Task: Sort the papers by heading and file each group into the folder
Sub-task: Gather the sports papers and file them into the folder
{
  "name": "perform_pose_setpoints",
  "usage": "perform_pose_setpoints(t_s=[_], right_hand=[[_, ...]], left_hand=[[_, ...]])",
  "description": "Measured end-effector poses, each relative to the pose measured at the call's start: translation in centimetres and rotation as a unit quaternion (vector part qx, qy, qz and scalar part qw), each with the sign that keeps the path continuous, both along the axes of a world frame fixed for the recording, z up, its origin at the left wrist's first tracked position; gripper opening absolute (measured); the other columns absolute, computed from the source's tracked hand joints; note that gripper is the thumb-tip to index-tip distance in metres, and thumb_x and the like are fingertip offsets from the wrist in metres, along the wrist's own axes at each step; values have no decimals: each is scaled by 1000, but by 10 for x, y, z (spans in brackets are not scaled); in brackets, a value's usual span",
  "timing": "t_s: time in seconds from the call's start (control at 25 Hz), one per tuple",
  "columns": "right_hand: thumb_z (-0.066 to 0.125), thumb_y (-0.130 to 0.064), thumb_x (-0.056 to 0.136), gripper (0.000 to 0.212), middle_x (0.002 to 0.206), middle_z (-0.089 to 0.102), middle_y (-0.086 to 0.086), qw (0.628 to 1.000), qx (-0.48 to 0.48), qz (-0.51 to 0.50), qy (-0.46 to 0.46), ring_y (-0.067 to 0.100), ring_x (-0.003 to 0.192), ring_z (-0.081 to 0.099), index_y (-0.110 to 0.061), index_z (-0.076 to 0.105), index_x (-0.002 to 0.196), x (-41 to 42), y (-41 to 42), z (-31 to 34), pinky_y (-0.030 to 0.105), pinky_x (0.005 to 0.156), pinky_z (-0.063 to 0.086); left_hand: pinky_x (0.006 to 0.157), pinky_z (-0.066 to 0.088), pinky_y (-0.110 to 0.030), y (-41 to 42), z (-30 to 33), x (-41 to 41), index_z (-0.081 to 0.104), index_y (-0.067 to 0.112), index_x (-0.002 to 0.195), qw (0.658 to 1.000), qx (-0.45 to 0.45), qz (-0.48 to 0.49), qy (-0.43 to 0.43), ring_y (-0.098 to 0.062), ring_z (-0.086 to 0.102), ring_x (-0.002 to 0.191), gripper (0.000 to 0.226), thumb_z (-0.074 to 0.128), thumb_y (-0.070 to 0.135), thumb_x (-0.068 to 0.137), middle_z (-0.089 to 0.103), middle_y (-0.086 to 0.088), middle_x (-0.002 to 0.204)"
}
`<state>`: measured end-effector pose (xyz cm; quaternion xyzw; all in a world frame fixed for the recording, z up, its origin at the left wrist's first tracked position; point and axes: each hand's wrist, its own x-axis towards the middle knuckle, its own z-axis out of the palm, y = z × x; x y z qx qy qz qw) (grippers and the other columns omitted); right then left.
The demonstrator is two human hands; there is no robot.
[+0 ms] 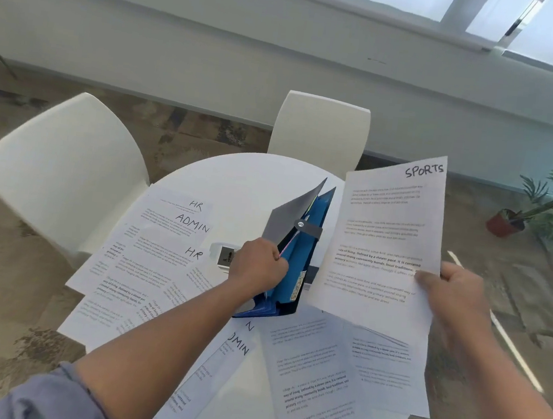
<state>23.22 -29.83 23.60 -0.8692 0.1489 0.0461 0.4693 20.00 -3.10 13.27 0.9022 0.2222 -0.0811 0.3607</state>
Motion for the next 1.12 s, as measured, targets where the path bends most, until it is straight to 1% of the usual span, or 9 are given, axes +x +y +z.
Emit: perform_pose_setpoints(t_s=[0.12,0.24,0.36,0.48,0.68,0.8,0.92,1.04,1.12], right_hand=[[63,-5,89,18,70,77,-6,999,-32,15,-15,21,67,74,-15,78,90,6,-1,37,37,68,59],[64,-6,86,23,77,79,4,998,-45,42,10,34,75,77,-22,80,85,2,2,63,56,77,61],[60,-4,87,28,75,78,9,992,-83,94,31,36,69,76,-24,80,83,-9,4,82,56,73,61],[59,-4,88,25,75,78,12,983,-112,132,60,40,71,76,-17,79,82,-16,9,87,60,73,60],[56,-9,79,19,72,76,12,980,-141,127,58,27,59,69,-9,75,77,-13,25,66,39,59,53],[53,-15,73,21,73,74,14,976,-174,123,42,28,57,65,-3,69,79,-3,40,52,38,54,50],[53,-11,77,19,71,68,12,966,-225,129,21,29,60,56,3,65,82,8,58,45,32,54,42],[52,-9,80,18,80,69,16,956,-259,139,6,30,65,56,2,66,83,20,71,43,30,54,41],[51,-8,80,15,78,66,17,952,-270,148,-9,31,66,55,3,62,78,27,80,38,30,53,39]], left_hand=[[51,40,-25,1,-5,2,58,14,63,999,-41,8,0,-16,52,55,24,58,17,87,68,-9,69],[53,42,-26,1,-8,2,55,13,62,997,-69,22,-3,-16,51,56,28,61,16,89,61,-6,65],[51,37,-25,1,-10,3,48,16,57,997,-74,28,-11,-13,43,51,38,62,16,92,48,0,57],[52,37,-25,2,-13,3,51,16,58,996,-81,28,-15,-14,48,53,36,62,17,93,52,-1,59],[56,42,-29,3,-19,3,52,13,62,991,-126,45,-15,-17,47,55,30,65,17,89,51,-1,60],[55,42,-28,3,-19,3,52,13,62,991,-127,38,-18,-17,46,54,31,65,18,90,50,-1,59],[53,38,-26,5,-20,1,51,14,62,990,-132,38,-19,-15,44,53,32,66,19,90,49,1,58],[53,37,-24,7,-21,0,53,15,64,989,-142,34,-16,-15,45,55,32,68,22,91,51,1,60],[54,38,-24,7,-22,-1,53,15,63,988,-153,34,-13,-14,46,55,33,68,23,92,52,2,60]])
